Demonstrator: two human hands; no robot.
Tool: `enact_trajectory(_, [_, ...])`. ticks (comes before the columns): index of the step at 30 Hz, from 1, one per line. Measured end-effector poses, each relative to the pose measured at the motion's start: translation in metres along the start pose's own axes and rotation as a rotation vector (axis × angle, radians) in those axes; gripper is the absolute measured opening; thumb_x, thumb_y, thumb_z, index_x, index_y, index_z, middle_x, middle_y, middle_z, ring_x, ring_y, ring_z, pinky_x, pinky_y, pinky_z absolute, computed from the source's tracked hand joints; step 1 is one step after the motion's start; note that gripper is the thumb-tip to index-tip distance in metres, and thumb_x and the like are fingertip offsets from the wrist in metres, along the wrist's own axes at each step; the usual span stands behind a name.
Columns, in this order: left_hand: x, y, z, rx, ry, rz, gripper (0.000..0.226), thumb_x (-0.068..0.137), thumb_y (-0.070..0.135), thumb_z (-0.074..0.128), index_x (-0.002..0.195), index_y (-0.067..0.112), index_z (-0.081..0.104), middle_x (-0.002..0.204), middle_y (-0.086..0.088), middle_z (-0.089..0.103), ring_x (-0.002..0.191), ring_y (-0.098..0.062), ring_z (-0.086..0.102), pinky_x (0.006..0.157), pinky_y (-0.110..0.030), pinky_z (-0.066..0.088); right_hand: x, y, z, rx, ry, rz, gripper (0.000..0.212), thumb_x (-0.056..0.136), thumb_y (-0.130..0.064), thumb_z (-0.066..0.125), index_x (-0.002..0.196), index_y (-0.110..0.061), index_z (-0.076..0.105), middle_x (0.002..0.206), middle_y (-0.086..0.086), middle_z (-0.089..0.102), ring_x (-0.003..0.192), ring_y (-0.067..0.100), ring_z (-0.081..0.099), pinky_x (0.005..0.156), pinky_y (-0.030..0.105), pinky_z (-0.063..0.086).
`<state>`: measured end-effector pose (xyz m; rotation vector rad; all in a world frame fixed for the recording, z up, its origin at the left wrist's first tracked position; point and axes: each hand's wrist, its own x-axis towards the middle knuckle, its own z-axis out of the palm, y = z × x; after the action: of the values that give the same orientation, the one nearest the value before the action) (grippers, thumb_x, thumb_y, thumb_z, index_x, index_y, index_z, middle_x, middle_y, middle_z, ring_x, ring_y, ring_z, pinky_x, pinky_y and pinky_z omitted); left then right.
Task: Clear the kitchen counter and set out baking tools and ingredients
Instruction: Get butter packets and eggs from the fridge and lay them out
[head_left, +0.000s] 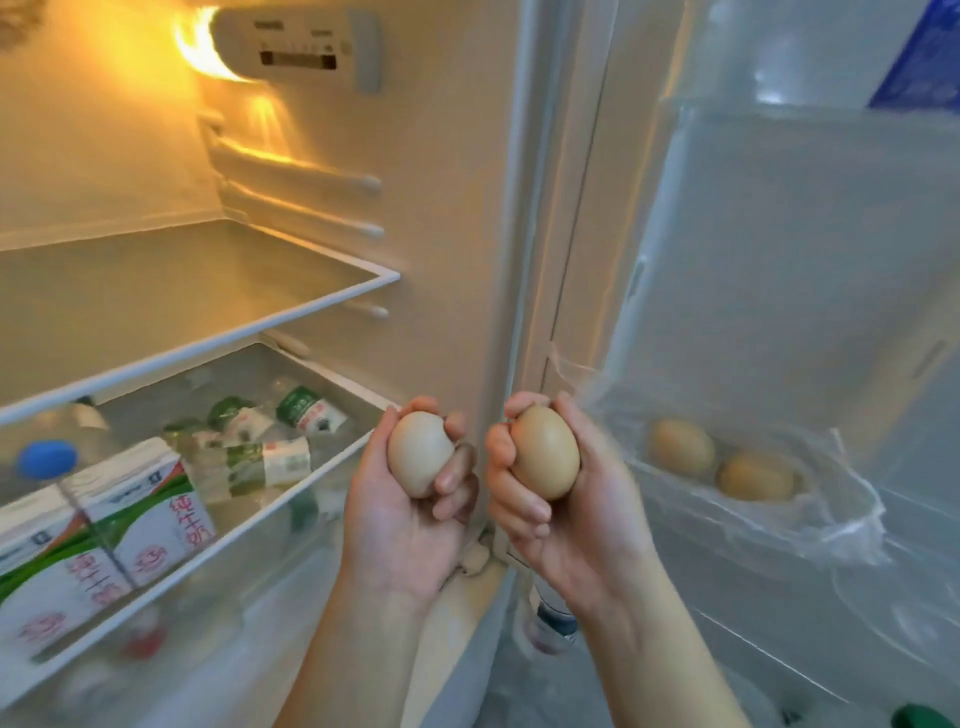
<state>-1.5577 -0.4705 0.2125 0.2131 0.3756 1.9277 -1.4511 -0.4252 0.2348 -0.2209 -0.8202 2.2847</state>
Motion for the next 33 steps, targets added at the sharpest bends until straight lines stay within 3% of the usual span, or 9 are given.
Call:
enact_trajectory(8, [-0.056, 0.023, -0.020, 0.007, 0.151, 0.331, 0.031, 0.093, 0.033, 0.040, 0.078, 0.012, 0.056, 0.066, -0.003, 0.052, 0.036, -0.009, 0.034, 0.033, -0.017, 0.018, 0.015, 0.037, 0.011, 0.078, -0.089, 0.300, 0.032, 0.094, -0.032, 0.036, 0.079, -0.010, 0.053, 0.059, 0.008, 0.048, 0.029, 0.008, 0.028, 0.035, 0.013, 0.011])
enact_trajectory(17, [-0.130, -0.020, -0.032, 0.024, 0.421, 0.707, 0.030, 0.097, 0.029, 0.034, 0.080, 0.011, 0.052, 0.067, -0.004, 0.049, 0.034, -0.009, 0.031, 0.034, -0.016, 0.018, -0.007, 0.062, -0.001, 0.074, -0.236, 0.638, 0.034, 0.097, -0.031, 0.036, 0.078, -0.010, 0.055, 0.059, 0.008, 0.048, 0.030, 0.009, 0.027, 0.034, 0.014, 0.013])
enact_trajectory(21, [-0.176, -0.031, -0.034, 0.004, 0.509, 0.862, 0.023, 0.085, 0.031, 0.045, 0.079, 0.011, 0.055, 0.067, -0.004, 0.050, 0.036, -0.010, 0.032, 0.032, -0.016, 0.022, -0.034, 0.085, 0.009, 0.055, -0.309, 0.786, 0.027, 0.091, -0.031, 0.042, 0.079, -0.011, 0.055, 0.060, 0.007, 0.049, 0.030, 0.009, 0.026, 0.033, 0.015, 0.014])
enact_trajectory(26, [-0.233, -0.038, -0.034, -0.023, 0.571, 1.014, 0.029, 0.091, 0.032, 0.039, 0.079, 0.012, 0.057, 0.068, -0.005, 0.051, 0.036, -0.010, 0.032, 0.033, -0.016, 0.022, -0.069, 0.112, 0.035, 0.038, -0.419, 0.934, 0.037, 0.099, -0.034, 0.033, 0.079, -0.012, 0.055, 0.058, 0.005, 0.048, 0.030, 0.009, 0.026, 0.036, 0.015, 0.010])
enact_trajectory(33, [-0.347, -0.051, -0.028, -0.072, 0.697, 1.234, 0.034, 0.095, 0.031, 0.036, 0.076, 0.013, 0.058, 0.066, -0.004, 0.052, 0.035, -0.010, 0.031, 0.034, -0.016, 0.018, -0.160, 0.159, 0.078, 0.045, -0.613, 1.156, 0.032, 0.094, -0.035, 0.036, 0.082, -0.012, 0.054, 0.061, 0.007, 0.049, 0.031, 0.009, 0.027, 0.036, 0.018, 0.011])
